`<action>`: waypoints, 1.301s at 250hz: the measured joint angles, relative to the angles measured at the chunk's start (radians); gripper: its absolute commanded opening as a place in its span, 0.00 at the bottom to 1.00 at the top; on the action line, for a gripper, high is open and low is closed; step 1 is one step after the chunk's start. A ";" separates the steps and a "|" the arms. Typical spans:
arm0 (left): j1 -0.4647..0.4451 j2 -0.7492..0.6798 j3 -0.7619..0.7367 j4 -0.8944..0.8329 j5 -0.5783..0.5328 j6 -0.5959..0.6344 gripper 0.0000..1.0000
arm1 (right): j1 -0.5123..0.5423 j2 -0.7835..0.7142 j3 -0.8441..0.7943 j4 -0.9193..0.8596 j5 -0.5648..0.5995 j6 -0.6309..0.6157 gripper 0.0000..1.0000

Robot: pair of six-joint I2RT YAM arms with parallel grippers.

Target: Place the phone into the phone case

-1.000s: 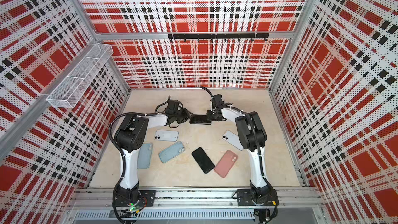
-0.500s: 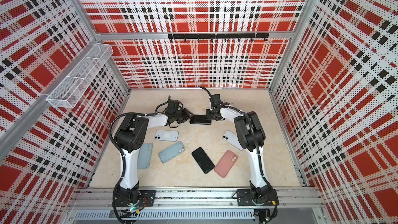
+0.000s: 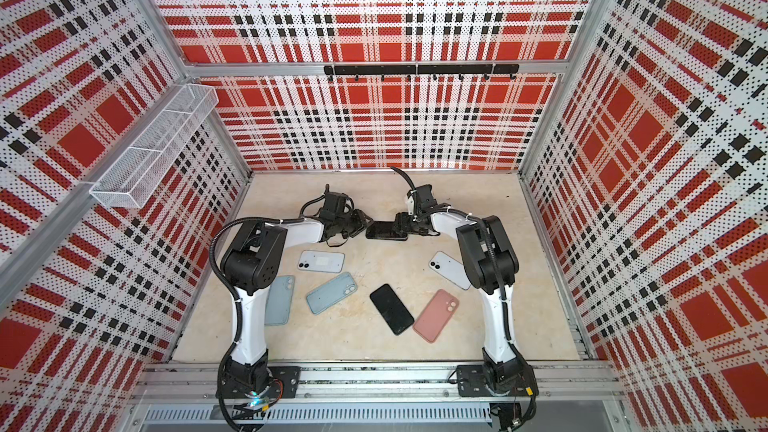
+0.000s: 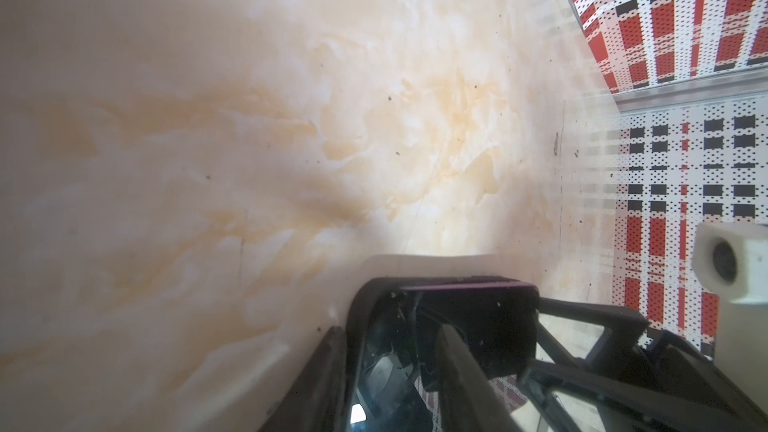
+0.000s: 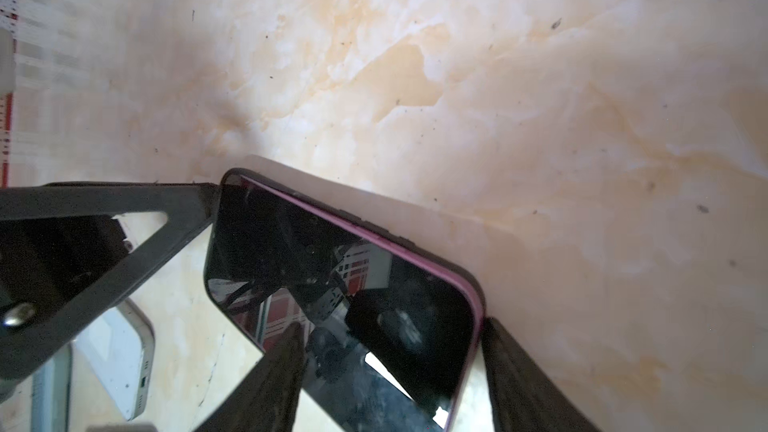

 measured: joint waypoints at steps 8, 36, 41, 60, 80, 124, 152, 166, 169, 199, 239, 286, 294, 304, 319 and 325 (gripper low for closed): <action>0.000 0.000 0.000 0.000 0.000 0.000 0.41 | -0.005 0.000 -0.003 0.006 -0.019 0.002 0.69; 0.000 -0.001 0.000 -0.003 0.005 0.003 0.41 | -0.027 0.000 -0.023 0.040 -0.093 0.015 0.69; 0.000 -0.001 0.000 -0.004 0.005 0.003 0.41 | -0.032 0.000 -0.032 0.057 -0.111 0.020 0.68; 0.000 -0.003 0.000 -0.006 0.003 0.003 0.41 | -0.052 -0.002 -0.067 0.122 -0.177 0.047 0.67; 0.000 -0.003 0.000 -0.008 0.002 0.003 0.41 | -0.073 -0.004 -0.106 0.196 -0.243 0.076 0.67; 0.000 -0.006 0.000 -0.013 -0.006 0.003 0.41 | -0.093 -0.011 -0.164 0.291 -0.325 0.125 0.66; 0.000 -0.008 0.000 -0.016 -0.015 0.004 0.41 | -0.096 -0.023 -0.206 0.331 -0.366 0.162 0.66; 0.000 -0.009 -0.001 -0.016 -0.018 0.004 0.41 | -0.098 -0.027 -0.213 0.338 -0.375 0.168 0.66; 0.000 -0.010 -0.001 -0.016 -0.018 0.004 0.41 | -0.098 -0.028 -0.214 0.337 -0.376 0.169 0.66; 0.000 -0.013 -0.007 -0.016 -0.018 0.006 0.42 | -0.091 -0.045 -0.208 0.276 -0.351 0.159 0.68; -0.001 -0.026 -0.018 -0.026 -0.011 0.012 0.47 | -0.071 -0.085 -0.198 0.164 -0.256 0.147 0.71; -0.005 -0.043 -0.021 -0.068 -0.011 0.020 0.47 | -0.065 -0.151 -0.216 0.098 -0.180 0.148 0.73; -0.006 -0.044 -0.021 -0.070 -0.011 0.021 0.47 | -0.064 -0.157 -0.220 0.098 -0.179 0.150 0.73; -0.006 -0.044 -0.021 -0.072 -0.011 0.023 0.47 | -0.064 -0.158 -0.224 0.100 -0.180 0.153 0.73; -0.007 -0.044 -0.021 -0.074 -0.011 0.023 0.47 | -0.064 -0.155 -0.230 0.107 -0.188 0.162 0.73; -0.007 -0.044 -0.021 -0.075 -0.011 0.024 0.47 | -0.062 -0.153 -0.234 0.108 -0.192 0.165 0.73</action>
